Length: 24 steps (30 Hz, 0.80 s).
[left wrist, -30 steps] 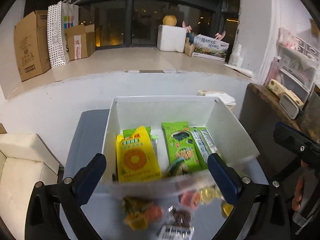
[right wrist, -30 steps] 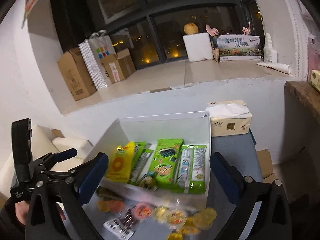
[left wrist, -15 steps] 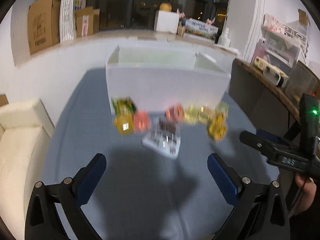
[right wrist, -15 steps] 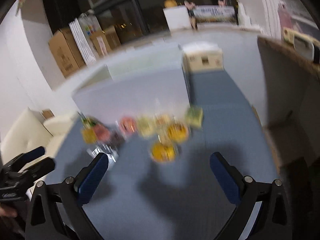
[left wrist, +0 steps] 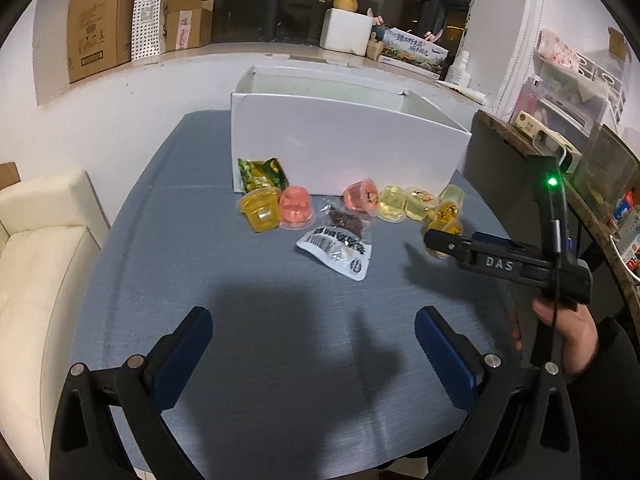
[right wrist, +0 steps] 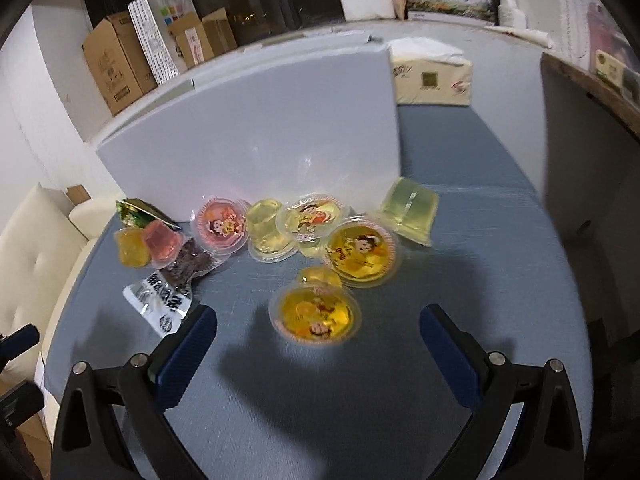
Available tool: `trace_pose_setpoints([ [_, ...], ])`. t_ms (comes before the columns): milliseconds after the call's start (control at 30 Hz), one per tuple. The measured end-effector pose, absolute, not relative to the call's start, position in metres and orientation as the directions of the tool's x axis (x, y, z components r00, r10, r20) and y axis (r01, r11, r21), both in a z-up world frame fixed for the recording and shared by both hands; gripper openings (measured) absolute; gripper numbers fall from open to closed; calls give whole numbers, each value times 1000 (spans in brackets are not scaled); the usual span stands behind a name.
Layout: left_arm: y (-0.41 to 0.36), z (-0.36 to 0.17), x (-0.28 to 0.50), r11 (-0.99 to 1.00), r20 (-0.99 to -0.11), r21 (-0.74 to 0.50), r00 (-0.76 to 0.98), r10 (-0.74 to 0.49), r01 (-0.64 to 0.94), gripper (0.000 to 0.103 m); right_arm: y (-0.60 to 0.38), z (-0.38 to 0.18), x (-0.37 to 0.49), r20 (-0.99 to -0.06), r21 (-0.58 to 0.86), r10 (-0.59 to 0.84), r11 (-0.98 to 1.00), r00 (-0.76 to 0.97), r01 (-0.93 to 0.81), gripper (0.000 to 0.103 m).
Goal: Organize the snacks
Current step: 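Grasp the large round clear jelly cup with the right tool, then grasp the small orange jelly cup with the left tool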
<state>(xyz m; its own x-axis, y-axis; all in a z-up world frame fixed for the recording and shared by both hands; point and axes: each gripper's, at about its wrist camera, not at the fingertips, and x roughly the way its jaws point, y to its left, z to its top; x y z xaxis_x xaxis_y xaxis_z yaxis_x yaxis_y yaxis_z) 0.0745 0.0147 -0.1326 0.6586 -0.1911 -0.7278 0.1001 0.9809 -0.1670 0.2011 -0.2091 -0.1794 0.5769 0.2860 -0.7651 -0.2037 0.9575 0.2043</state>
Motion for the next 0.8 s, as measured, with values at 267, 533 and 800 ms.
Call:
trace_pose_setpoints([
  [267,22,-143,78,984,-747,-169,643,-171,65,103,-204,-184,203,-774,130,239,966,586,-223,50],
  [533,26,-139,103,987,-741,-153,654,-153,58,103,-207,-169,179,-744,172,284,956,605,-238,50],
  [800,42,-143,176,989,-752,-151,649,-116,2,103,-209,-141,135,-684,239,355,934,637,-265,50],
])
